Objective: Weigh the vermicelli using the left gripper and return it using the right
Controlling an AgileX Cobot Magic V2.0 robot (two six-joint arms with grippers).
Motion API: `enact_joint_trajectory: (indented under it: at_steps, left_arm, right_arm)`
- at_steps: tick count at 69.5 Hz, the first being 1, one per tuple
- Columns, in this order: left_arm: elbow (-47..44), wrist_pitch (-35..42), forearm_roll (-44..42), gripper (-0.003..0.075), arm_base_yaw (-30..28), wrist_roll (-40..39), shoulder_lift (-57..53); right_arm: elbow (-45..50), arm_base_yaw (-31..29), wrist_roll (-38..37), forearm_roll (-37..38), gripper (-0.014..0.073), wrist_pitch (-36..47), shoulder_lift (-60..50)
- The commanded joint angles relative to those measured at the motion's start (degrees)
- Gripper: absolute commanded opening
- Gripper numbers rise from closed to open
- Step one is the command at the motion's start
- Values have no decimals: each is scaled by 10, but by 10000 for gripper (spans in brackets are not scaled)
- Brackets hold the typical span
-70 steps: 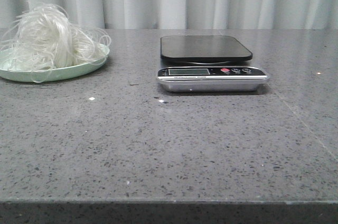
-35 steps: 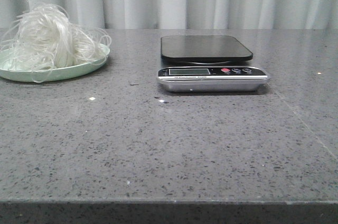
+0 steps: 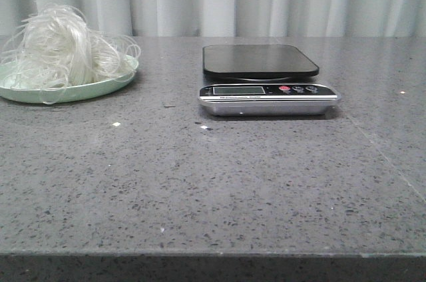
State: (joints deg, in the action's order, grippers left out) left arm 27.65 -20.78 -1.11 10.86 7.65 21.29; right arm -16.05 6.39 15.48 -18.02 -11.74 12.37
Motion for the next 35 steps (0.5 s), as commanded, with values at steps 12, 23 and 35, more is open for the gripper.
enact_joint_trajectory:
  at_steps: [12, 23, 35]
  left_arm:
    - [-33, 110, 40, 136, -60, -5, -29]
    - [-117, 163, 47, 136, -92, -5, -98]
    - [-209, 168, 47, 136, -98, -5, -180]
  right_arm:
    - [-14, -3, 5, 4, 151, 46, 4]
    - [-14, -3, 5, 4, 151, 46, 4]
    - [-14, -3, 5, 4, 151, 46, 4]
